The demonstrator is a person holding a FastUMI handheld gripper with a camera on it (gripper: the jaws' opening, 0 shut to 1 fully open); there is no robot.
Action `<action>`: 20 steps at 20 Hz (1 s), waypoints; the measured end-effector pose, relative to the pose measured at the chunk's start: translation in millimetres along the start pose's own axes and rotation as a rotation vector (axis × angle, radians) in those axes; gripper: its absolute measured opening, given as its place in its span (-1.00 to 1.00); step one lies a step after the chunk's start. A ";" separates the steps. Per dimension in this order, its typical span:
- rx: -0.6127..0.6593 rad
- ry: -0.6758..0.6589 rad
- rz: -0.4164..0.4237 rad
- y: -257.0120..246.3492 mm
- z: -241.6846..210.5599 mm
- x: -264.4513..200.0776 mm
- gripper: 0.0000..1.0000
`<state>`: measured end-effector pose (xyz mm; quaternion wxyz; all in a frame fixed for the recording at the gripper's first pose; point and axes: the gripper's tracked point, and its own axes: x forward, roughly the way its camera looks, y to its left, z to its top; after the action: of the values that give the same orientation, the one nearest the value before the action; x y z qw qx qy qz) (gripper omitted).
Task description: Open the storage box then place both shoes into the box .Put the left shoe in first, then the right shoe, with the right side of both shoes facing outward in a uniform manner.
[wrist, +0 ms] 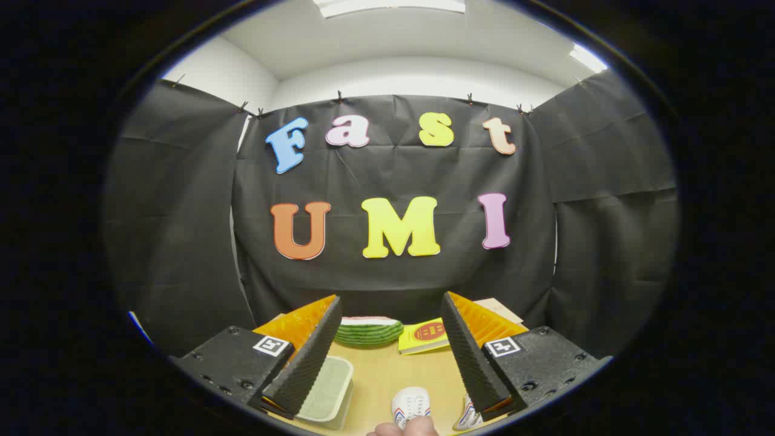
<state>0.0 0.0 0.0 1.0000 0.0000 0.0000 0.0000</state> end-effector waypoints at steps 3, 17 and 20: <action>-0.003 -0.003 -0.009 -2.0 1.4 0.5 1.00; 0.009 0.034 0.009 2.9 -12.0 -3.9 1.00; 0.006 0.046 0.022 6.1 -15.7 -1.6 1.00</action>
<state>-1.6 6.1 -15.7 0.9997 0.0030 0.0230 0.0111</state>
